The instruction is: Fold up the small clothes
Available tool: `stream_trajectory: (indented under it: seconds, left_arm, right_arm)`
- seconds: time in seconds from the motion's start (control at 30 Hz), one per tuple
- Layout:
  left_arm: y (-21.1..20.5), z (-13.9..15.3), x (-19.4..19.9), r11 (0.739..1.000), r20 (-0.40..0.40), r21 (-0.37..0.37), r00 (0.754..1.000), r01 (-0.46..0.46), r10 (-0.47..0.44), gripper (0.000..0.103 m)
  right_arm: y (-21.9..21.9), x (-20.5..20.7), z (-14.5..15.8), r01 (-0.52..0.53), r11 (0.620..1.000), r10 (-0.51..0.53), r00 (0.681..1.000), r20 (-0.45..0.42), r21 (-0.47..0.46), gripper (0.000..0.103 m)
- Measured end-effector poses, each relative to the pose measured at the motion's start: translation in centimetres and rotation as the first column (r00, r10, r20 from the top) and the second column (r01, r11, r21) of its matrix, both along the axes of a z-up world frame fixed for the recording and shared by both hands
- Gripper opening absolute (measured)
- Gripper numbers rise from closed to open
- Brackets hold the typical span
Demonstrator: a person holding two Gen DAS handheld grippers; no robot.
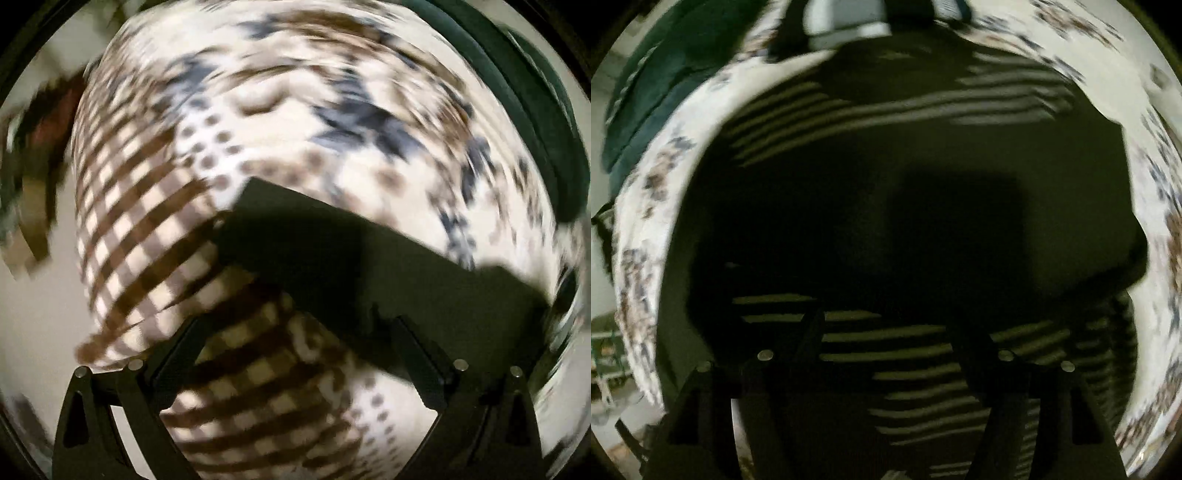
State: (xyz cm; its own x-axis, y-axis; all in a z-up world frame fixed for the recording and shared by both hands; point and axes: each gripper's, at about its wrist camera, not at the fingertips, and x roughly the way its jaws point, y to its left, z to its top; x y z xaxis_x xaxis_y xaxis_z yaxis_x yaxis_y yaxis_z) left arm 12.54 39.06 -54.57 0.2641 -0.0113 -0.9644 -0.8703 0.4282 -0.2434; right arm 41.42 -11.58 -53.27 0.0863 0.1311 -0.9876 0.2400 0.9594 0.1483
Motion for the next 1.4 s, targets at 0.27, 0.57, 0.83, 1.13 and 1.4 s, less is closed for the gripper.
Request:
stream_trajectory:
  seconds: [0.27,0.57,0.83,1.13,1.4]
  left_arm:
    - [2.5,-2.9,0.6,0.984,0.027,0.01,0.984,-0.178,0.177,0.068]
    - [5.4,4.7,1.6,0.963,0.232,0.141,0.953,-0.229,0.193,0.007]
    - [9.2,1.9,-1.0,0.955,0.28,-0.043,0.914,-0.295,0.295,0.019]
    - [6.9,-3.0,0.7,0.908,0.322,-0.237,0.854,-0.346,0.409,0.063]
    - [6.7,0.0,7.1,0.962,0.242,0.097,0.944,-0.254,0.225,0.006]
  right_arm:
    - [-0.8,-1.3,-2.2,0.049,0.999,-0.048,0.998,-0.033,0.002,0.07]
    - [0.4,-1.0,-1.1,-0.012,1.0,0.012,1.0,0.007,-0.007,0.07]
    - [0.8,-1.9,-0.2,-0.048,0.999,0.048,0.999,0.014,0.012,0.07]
    - [3.0,0.8,-0.3,-0.046,0.992,0.049,0.998,0.025,-0.115,0.082]
    - [0.6,2.2,-0.2,-0.028,0.962,0.035,0.999,0.022,-0.271,0.094]
